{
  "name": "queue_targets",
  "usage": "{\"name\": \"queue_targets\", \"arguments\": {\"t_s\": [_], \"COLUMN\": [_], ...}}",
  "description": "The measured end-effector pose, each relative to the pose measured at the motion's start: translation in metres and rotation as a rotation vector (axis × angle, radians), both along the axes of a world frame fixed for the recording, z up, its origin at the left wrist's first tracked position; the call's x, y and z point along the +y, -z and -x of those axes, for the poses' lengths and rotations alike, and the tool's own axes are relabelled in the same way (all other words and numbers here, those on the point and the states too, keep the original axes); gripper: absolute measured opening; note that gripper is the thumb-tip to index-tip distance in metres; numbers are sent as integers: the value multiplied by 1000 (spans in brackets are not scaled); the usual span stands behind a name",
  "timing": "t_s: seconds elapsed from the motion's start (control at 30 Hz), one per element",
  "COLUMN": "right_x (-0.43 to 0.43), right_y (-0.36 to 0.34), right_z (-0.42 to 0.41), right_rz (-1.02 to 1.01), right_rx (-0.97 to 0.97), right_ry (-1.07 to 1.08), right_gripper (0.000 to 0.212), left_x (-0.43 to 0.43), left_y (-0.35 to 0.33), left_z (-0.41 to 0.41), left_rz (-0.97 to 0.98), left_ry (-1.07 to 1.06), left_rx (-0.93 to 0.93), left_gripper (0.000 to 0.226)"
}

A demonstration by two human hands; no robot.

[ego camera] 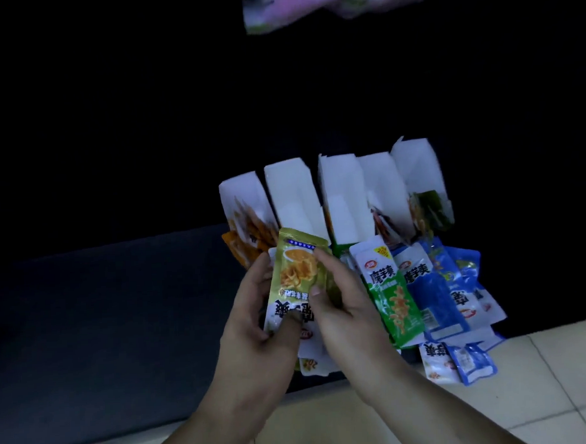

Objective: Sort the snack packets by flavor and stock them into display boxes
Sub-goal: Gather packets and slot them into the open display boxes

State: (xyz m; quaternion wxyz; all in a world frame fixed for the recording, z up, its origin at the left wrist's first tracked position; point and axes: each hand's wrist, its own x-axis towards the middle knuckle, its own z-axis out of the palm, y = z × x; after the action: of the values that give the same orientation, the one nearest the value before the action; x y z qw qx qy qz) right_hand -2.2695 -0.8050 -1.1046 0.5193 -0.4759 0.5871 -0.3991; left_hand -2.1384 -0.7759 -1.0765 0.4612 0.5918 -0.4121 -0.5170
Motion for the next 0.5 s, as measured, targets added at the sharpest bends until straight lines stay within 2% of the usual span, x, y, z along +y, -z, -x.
{"name": "queue_targets", "arguments": {"t_s": [0.1,0.23,0.3,0.4,0.5], "right_x": [-14,-42,-56,-74,-86], "right_y": [-19,-34,-36,-39,-35], "right_z": [19,62,85,116,138], "right_rz": [48,119,124,127,85], "right_rx": [-26,-64,-58,-86,-124], "right_ry": [155,396,417,401,374], "right_gripper": [41,28,25,31,38], "left_x": [-20,-62,-88,-125,-151], "left_y": [-19,-44,-48,-52,-47], "left_z": [24,69,91,124,149], "left_rz": [48,106,110,128,149], "left_ry": [59,165,204,234,266], "left_rx": [-39,-85,-101,-181,-193], "left_gripper": [75,61,58,68,62]}}
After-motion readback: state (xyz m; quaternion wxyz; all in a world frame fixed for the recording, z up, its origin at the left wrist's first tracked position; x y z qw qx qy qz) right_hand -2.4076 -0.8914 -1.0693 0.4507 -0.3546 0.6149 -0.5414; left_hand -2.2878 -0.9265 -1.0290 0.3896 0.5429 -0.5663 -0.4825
